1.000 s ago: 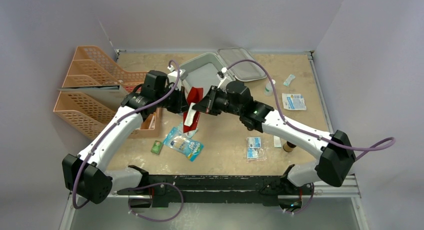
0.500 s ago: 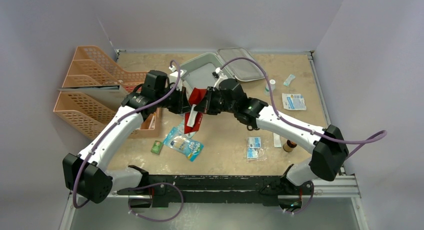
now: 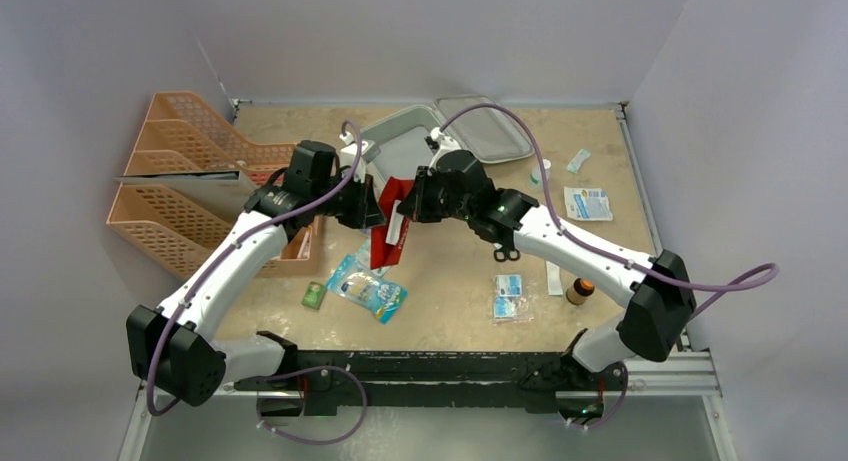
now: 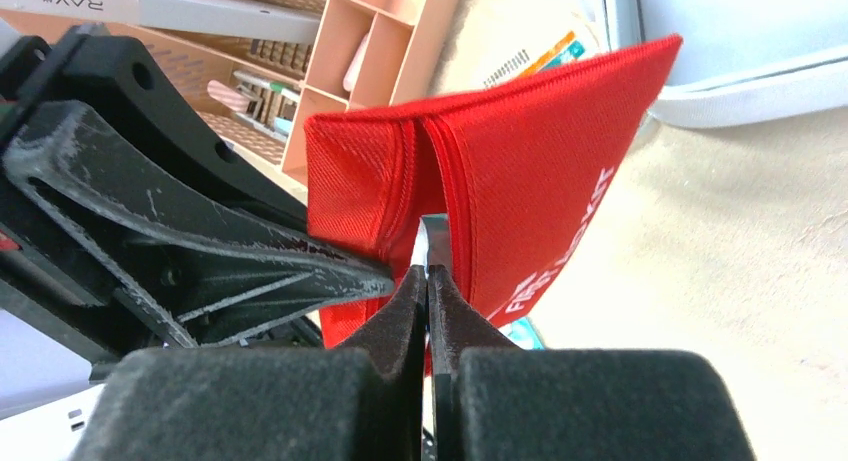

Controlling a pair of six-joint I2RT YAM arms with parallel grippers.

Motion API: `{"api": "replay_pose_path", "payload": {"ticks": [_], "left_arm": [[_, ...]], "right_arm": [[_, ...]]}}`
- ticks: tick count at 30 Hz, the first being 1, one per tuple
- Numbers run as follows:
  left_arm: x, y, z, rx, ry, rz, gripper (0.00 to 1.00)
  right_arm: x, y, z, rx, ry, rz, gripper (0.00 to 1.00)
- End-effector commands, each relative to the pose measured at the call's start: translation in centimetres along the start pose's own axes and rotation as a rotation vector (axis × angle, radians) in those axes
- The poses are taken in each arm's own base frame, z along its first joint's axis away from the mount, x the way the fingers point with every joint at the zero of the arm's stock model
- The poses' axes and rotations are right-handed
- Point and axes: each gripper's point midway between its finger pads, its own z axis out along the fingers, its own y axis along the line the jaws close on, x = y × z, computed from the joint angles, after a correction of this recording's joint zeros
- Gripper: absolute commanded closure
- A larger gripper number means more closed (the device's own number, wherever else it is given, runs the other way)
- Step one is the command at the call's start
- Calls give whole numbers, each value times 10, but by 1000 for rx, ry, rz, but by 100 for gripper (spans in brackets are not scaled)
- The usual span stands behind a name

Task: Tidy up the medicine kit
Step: Place the medical item at the medicine pouch.

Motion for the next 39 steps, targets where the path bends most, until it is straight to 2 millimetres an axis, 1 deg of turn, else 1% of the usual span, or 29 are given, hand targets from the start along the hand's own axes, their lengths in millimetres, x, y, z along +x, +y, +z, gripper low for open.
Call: {"api": "replay_pose_path", "payload": {"ticks": [1,3,7,10,12,14,15,16,18,20,22,24,26,30,34,36,39], "left_arm": [[-7,-8,1,48,-21,26,100],[-7,-8,1,49,-20,25,100],[-7,-8,1,46,-25,19,100],[-8,-6,1,33,-28,11,100],[-7,-2,2,10,-28,2,100],[-7,2,2,-9,-23,-5,100],[-7,2,2,-15,-24,-5,100],[-7,3,2,-20,-24,-6,100],[-7,5,2,-31,-25,-6,100],[-7,8,2,-44,-24,-8,100],[-6,11,2,-65,-23,-11,100],[-7,15,0,-94,-27,-9,100],[-8,20,-3,-125,-34,-7,100],[-11,24,-9,-161,-57,0,100],[-14,23,-13,-167,-80,9,100],[-15,22,-15,-167,-91,14,100],[-18,21,-18,-171,-109,21,100]], "right_arm": [[-22,3,4,12,-52,-97,100],[-29,2,8,28,-73,-147,100],[-27,-4,15,58,-58,-166,100],[-28,-12,17,93,-66,-172,100],[-29,-15,15,111,-69,-176,94],[-32,-12,10,114,-68,-175,83],[-34,-6,5,96,-67,-171,77],[-35,1,-1,68,-64,-168,74],[-35,14,-14,14,-49,-164,64],[-33,19,-27,-5,-29,-164,59],[-25,20,-40,-27,5,-177,55],[-27,9,-52,22,-13,-210,54],[-33,-18,-60,142,-57,-249,54],[-36,-62,-67,245,-79,-304,54],[-34,-113,-67,362,-17,-277,54],[-27,-134,-64,422,35,-303,53],[-14,-157,-55,484,134,-332,53]]}}
